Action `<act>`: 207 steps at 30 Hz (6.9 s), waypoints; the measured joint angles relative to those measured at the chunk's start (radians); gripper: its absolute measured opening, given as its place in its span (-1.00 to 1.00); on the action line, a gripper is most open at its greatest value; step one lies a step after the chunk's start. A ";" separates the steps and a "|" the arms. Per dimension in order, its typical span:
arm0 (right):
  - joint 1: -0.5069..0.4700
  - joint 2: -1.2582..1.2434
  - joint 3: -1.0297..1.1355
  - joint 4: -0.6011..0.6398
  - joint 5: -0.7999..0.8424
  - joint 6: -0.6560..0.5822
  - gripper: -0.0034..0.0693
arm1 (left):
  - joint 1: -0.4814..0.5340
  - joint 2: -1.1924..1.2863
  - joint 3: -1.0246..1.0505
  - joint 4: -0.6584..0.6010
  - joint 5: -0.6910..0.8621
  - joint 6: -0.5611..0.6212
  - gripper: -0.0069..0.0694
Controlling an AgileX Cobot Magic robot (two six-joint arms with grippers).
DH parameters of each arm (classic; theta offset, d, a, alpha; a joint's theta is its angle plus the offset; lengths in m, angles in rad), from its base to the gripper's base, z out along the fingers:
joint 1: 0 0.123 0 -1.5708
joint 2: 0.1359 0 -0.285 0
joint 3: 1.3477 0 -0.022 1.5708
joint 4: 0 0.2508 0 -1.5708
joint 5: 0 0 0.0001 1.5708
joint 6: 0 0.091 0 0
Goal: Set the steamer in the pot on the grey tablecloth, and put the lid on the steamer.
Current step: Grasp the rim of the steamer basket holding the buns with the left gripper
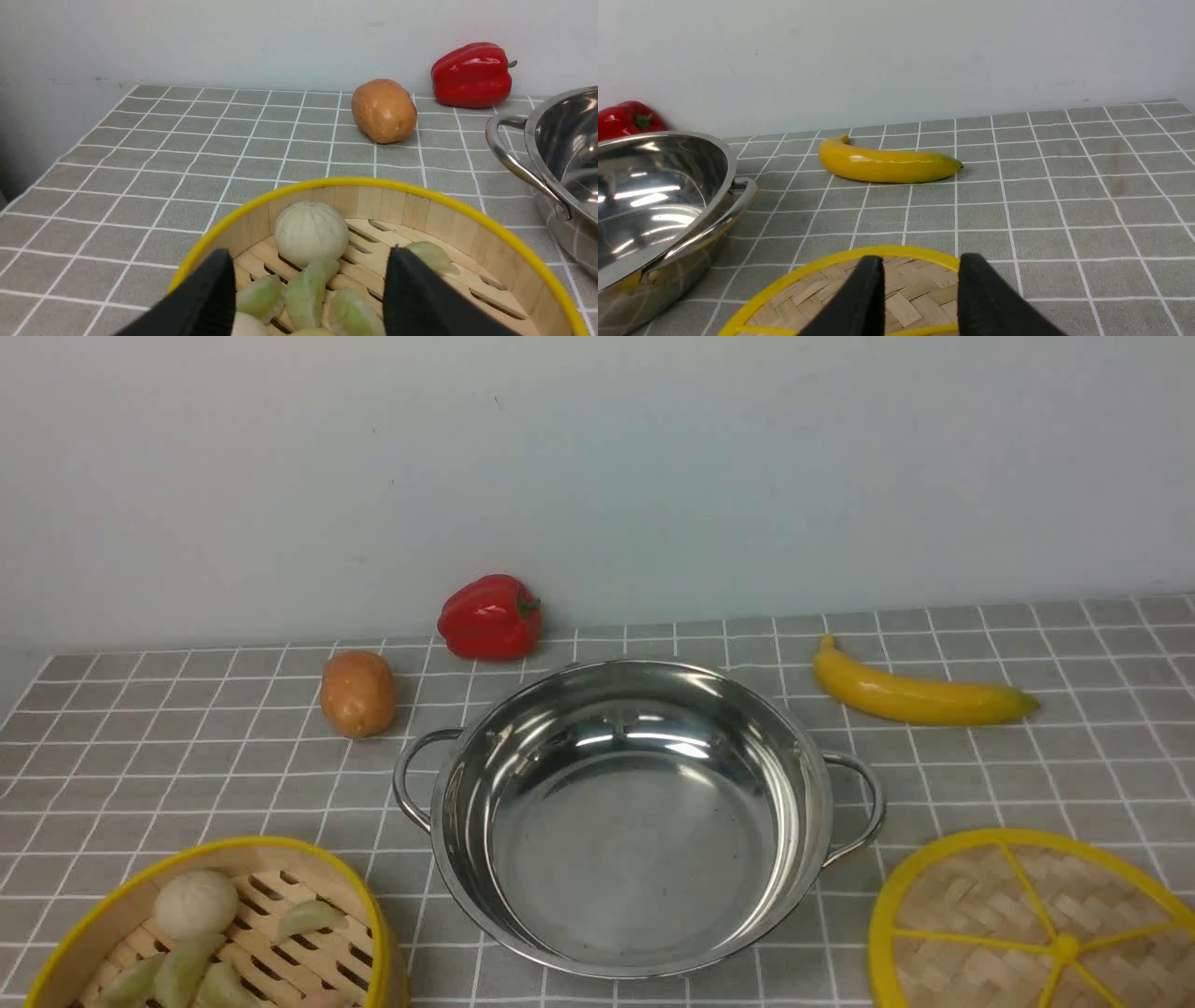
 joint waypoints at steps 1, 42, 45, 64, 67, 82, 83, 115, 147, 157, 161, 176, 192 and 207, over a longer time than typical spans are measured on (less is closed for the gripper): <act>0.000 0.000 0.000 0.000 0.000 0.000 -0.24 | 0.000 0.000 0.000 0.000 0.000 0.000 0.23; 0.011 0.000 0.000 0.001 -0.001 0.000 -0.24 | 0.000 0.000 0.000 0.032 -0.004 0.032 0.23; 0.011 0.000 0.000 0.001 -0.001 0.000 -0.24 | 0.000 0.000 0.000 0.054 -0.057 0.039 0.23; 0.011 0.000 0.000 0.001 -0.001 -0.001 -0.24 | 0.000 0.000 0.000 -0.069 -0.820 -0.163 0.23; 0.011 0.000 0.000 0.001 -0.001 0.000 -0.24 | 0.000 0.000 0.000 -0.069 -0.823 -0.281 0.23; 0.011 0.000 0.000 0.001 -0.001 0.000 -0.24 | 0.000 0.126 -0.121 0.760 -0.503 -1.148 0.23; 0.011 0.000 0.000 0.001 -0.001 0.000 -0.24 | 0.000 0.153 -0.144 0.846 -0.503 -1.188 0.23; 0.011 0.000 0.000 0.000 -0.001 0.000 -0.24 | 0.003 0.957 -0.494 1.663 -1.157 -1.891 0.23; 0.011 0.000 0.000 0.000 -0.003 0.000 -0.24 | 0.501 0.957 -0.553 1.607 -0.891 -1.774 0.06; 0.011 0.000 0.000 0.001 -0.004 0.000 -0.24 | 0.162 0.925 -0.563 1.481 -0.848 -1.539 -0.28; 0.011 0.000 0.000 0.001 -0.004 0.000 -0.24 | 0.056 0.911 -0.564 1.501 -0.555 -1.496 -0.30; 0.011 0.000 0.000 0.001 -0.004 0.000 -0.24 | -0.026 0.919 -0.564 1.310 0.539 -1.260 -0.29; 0.011 0.000 0.000 0.001 -0.004 0.000 -0.24 | -0.232 0.920 -0.672 -0.311 0.566 0.238 -0.27; 0.011 0.000 0.000 0.001 -0.004 0.000 -0.24 | -0.232 1.183 -0.759 -0.392 0.443 -0.012 -0.16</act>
